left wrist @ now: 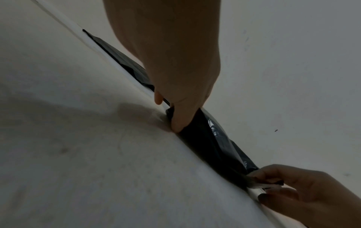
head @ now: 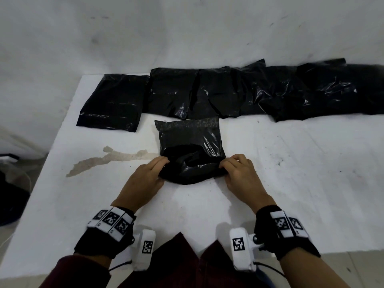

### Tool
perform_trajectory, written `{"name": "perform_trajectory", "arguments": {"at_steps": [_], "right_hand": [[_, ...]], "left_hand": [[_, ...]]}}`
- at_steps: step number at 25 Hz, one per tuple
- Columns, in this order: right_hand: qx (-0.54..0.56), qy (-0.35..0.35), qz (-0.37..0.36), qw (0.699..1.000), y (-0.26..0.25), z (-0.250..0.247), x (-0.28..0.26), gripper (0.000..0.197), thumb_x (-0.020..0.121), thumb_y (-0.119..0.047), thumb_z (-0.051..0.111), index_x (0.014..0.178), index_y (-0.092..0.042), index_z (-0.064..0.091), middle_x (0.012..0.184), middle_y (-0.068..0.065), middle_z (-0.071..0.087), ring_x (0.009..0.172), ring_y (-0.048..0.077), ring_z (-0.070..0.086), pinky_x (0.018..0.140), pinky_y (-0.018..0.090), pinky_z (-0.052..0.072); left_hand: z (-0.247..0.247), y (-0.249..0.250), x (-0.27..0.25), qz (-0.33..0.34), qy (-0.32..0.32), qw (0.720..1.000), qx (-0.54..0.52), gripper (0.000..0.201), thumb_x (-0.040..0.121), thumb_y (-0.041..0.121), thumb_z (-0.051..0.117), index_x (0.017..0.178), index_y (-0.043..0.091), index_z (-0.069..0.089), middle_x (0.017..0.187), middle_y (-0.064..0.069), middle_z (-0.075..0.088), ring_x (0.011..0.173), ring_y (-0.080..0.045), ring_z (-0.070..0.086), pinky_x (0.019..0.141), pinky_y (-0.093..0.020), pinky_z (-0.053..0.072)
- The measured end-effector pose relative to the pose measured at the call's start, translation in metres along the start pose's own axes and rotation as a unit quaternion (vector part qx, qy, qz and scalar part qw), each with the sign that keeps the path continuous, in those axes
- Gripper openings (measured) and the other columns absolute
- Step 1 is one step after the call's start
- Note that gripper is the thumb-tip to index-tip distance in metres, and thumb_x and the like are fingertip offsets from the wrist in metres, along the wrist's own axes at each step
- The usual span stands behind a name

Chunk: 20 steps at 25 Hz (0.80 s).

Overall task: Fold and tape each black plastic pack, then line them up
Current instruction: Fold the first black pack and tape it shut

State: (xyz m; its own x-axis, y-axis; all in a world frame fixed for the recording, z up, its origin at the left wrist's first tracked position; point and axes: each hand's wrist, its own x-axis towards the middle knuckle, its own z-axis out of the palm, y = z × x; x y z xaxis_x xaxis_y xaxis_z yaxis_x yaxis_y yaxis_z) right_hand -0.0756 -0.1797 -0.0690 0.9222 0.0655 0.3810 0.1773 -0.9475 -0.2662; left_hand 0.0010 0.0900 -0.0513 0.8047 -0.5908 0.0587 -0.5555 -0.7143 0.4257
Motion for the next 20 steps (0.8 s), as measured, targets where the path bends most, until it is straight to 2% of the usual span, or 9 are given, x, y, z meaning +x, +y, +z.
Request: {"name": "perform_trajectory", "arguments": {"at_steps": [2, 4, 6, 8, 11, 14, 16, 18, 20], "right_hand": [[0.017, 0.003, 0.008, 1.0, 0.003, 0.0, 0.0, 0.037, 0.053, 0.013, 0.075, 0.083, -0.008, 0.069, 0.087, 0.002, 0.07, 0.089, 0.018, 0.042, 0.067, 0.037, 0.05], [0.076, 0.004, 0.028, 0.997, 0.007, -0.004, -0.001, 0.034, 0.061, 0.013, 0.072, 0.088, -0.007, 0.07, 0.088, 0.003, 0.07, 0.092, 0.017, 0.043, 0.071, 0.038, 0.052], [0.121, -0.007, 0.042, 0.992, 0.01, -0.01, -0.001, 0.026, 0.072, 0.008, 0.065, 0.093, -0.007, 0.07, 0.089, 0.004, 0.07, 0.095, 0.017, 0.044, 0.077, 0.034, 0.05], [0.136, -0.016, 0.038, 0.99, 0.01, -0.016, 0.001, 0.02, 0.079, -0.002, 0.059, 0.095, -0.007, 0.069, 0.09, 0.003, 0.069, 0.095, 0.016, 0.044, 0.079, 0.028, 0.043], [0.149, -0.029, 0.041, 0.988, 0.008, -0.022, 0.004, 0.019, 0.083, -0.006, 0.055, 0.097, -0.007, 0.067, 0.092, 0.001, 0.067, 0.096, 0.015, 0.044, 0.081, 0.022, 0.039], [0.187, -0.048, 0.084, 0.978, 0.005, -0.025, 0.008, 0.017, 0.089, -0.006, 0.054, 0.103, -0.006, 0.065, 0.092, -0.001, 0.061, 0.096, 0.013, 0.044, 0.081, 0.009, 0.033], [0.218, -0.075, 0.146, 0.962, 0.002, -0.026, 0.014, 0.015, 0.094, -0.007, 0.052, 0.105, -0.006, 0.062, 0.09, -0.003, 0.055, 0.09, 0.013, 0.046, 0.076, 0.004, 0.033], [0.245, -0.071, 0.206, 0.945, -0.002, -0.026, 0.022, 0.012, 0.094, -0.012, 0.053, 0.102, -0.007, 0.061, 0.086, -0.001, 0.055, 0.08, 0.012, 0.049, 0.068, 0.004, 0.035], [0.282, -0.039, 0.26, 0.923, -0.004, -0.027, 0.028, 0.01, 0.093, -0.015, 0.055, 0.097, -0.006, 0.06, 0.077, -0.003, 0.057, 0.069, 0.006, 0.051, 0.061, 0.006, 0.038]], "left_hand": [[-0.001, -0.004, 0.003, 0.046, 0.009, 0.999, 0.017, 0.035, 0.076, -0.005, 0.066, 0.11, 0.003, 0.066, 0.122, -0.012, 0.062, 0.101, -0.031, 0.064, 0.092, -0.036, 0.047], [-0.005, -0.006, 0.003, 0.068, 0.018, 0.998, 0.004, 0.022, 0.079, -0.003, 0.065, 0.1, 0.002, 0.07, 0.118, -0.011, 0.065, 0.099, -0.029, 0.066, 0.093, -0.034, 0.046], [-0.011, -0.006, 0.002, 0.054, 0.029, 0.997, -0.046, 0.02, 0.084, 0.006, 0.062, 0.102, 0.002, 0.07, 0.116, -0.008, 0.066, 0.103, -0.021, 0.064, 0.095, -0.025, 0.043], [-0.018, -0.006, 0.001, 0.047, 0.037, 0.994, -0.096, 0.028, 0.088, 0.02, 0.056, 0.109, 0.006, 0.068, 0.114, -0.001, 0.064, 0.106, -0.006, 0.055, 0.096, -0.01, 0.036], [-0.019, -0.005, 0.0, 0.018, 0.052, 0.989, -0.139, 0.028, 0.092, 0.019, 0.053, 0.117, 0.01, 0.064, 0.115, 0.005, 0.055, 0.106, 0.006, 0.043, 0.093, 0.003, 0.027], [-0.015, -0.002, 0.003, -0.022, 0.082, 0.983, -0.166, 0.031, 0.092, 0.025, 0.048, 0.111, 0.007, 0.065, 0.108, -0.001, 0.061, 0.1, -0.006, 0.055, 0.087, -0.004, 0.037], [-0.014, 0.003, 0.007, -0.058, 0.095, 0.977, -0.182, 0.026, 0.093, 0.021, 0.049, 0.107, 0.005, 0.064, 0.098, -0.001, 0.062, 0.089, -0.015, 0.059, 0.078, -0.007, 0.039], [-0.015, 0.008, 0.012, -0.112, 0.106, 0.964, -0.215, 0.015, 0.094, 0.015, 0.052, 0.101, 0.008, 0.064, 0.089, -0.001, 0.062, 0.079, -0.01, 0.059, 0.069, -0.009, 0.041], [-0.016, 0.01, 0.015, -0.15, 0.115, 0.949, -0.253, 0.017, 0.093, 0.012, 0.053, 0.08, 0.015, 0.062, 0.076, -0.001, 0.061, 0.07, -0.007, 0.055, 0.066, -0.014, 0.04]]}}
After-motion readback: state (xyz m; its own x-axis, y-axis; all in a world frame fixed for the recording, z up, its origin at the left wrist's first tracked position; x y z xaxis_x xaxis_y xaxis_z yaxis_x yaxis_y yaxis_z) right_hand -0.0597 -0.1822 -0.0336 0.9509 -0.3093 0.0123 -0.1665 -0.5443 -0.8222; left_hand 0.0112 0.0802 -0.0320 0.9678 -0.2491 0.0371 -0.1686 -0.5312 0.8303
